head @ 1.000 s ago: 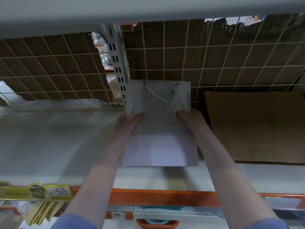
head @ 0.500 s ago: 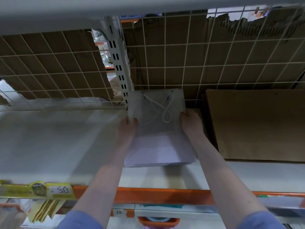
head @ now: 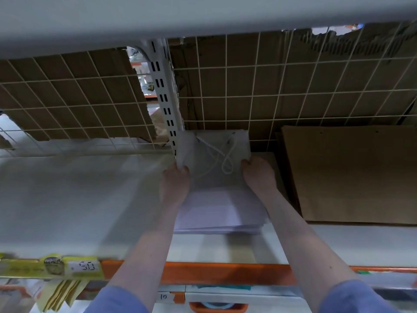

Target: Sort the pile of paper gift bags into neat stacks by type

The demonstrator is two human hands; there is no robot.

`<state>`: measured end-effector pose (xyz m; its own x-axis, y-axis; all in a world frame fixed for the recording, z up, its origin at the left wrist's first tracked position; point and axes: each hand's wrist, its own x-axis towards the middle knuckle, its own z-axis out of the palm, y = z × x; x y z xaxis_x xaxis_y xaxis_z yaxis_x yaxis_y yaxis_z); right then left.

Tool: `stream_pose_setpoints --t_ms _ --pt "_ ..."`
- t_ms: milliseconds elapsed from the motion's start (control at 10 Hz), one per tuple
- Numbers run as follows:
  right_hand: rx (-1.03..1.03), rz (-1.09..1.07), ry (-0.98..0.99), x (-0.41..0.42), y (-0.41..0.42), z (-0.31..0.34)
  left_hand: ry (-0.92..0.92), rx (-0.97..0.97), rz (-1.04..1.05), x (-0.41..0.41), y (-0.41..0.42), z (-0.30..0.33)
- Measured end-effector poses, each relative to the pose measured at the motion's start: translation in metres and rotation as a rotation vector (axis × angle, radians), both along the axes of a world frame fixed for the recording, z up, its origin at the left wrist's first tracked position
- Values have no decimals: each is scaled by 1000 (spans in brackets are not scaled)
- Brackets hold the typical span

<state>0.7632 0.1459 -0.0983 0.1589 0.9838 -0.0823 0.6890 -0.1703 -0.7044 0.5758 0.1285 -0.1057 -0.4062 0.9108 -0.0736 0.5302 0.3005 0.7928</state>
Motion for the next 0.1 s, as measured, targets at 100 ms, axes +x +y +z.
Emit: stream_pose_setpoints --t_ms 100 --pt "44 -15 10 0 1 7 101 60 16 -1 4 6"
